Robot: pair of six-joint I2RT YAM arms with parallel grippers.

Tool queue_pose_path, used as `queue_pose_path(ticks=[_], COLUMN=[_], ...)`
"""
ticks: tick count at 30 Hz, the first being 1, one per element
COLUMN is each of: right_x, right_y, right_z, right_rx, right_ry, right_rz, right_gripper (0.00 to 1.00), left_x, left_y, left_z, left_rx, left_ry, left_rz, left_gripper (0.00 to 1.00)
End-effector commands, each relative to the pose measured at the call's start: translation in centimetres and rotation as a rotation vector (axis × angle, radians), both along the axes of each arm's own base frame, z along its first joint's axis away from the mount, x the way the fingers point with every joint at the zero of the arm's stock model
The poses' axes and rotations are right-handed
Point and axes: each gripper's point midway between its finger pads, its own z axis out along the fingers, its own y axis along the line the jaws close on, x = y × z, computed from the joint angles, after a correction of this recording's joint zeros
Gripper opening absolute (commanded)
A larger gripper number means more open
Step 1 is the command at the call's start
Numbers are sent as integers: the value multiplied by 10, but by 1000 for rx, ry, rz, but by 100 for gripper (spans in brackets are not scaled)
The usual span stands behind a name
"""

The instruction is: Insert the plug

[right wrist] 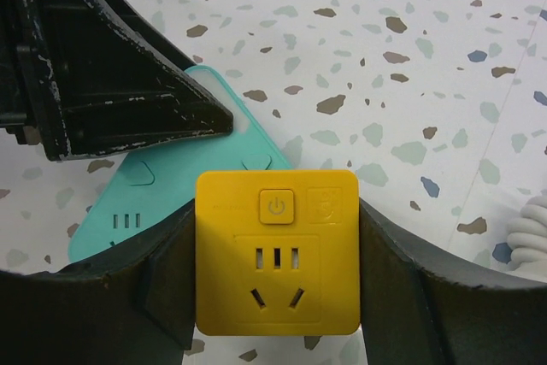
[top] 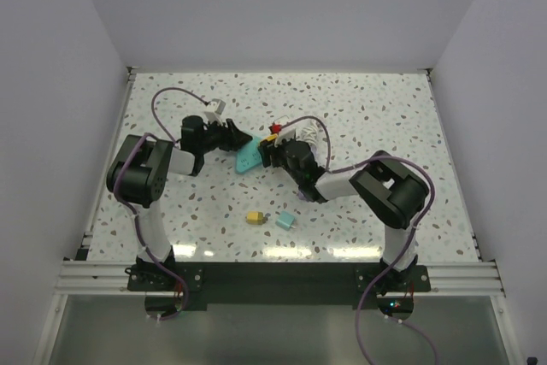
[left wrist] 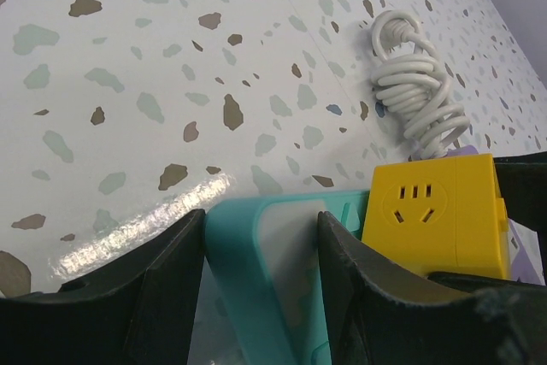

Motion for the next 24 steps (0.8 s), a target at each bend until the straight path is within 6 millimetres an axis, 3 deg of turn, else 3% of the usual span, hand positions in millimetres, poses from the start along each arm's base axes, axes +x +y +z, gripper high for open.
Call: queue_pose_path(ticks=[1, 5, 8, 10, 13, 15, 17, 18, 19, 21, 22, 24], right_x=[-130, -106, -89, -78, -61, -52, -41, -40, -36, -34, -35, -39], right_y=[-65, -51, -42, -37, -32, -31, -26, -25, -24, -23, -23, -27], right_z=[-158, -134, -116, -102, -78, -62, -26, -25, -1, 25, 54, 74], right_rx=[-425, -412, -400, -384, -360, -343, -293, -297, -271, -239, -200, -174], right_ry=[636, 584, 541, 514, 464, 429, 365, 359, 313, 262, 209, 169], right_rz=[60, 28, 5, -6, -19, -23, -18, -15, -10, 2, 9, 20], right_gripper=[0, 0, 0, 8, 22, 31, 52, 52, 59, 65, 73, 78], left_x=[-33, -31, -31, -32, -32, -32, -30, -30, -31, -31, -30, -29], left_y=[1, 2, 1, 1, 2, 2, 4, 4, 4, 5, 6, 7], left_z=[-45, -35, -37, -37, -29, -24, -25, -26, -30, -32, -33, -32], left_rx=[85, 80, 75, 75, 67, 64, 69, 70, 75, 75, 77, 82], left_ry=[128, 106, 116, 118, 101, 90, 94, 100, 110, 116, 118, 115], left_rz=[-25, -14, -18, -13, -4, 0, 15, 17, 19, 21, 28, 35], left_gripper=[0, 1, 19, 34, 43, 44, 39, 36, 33, 31, 31, 31])
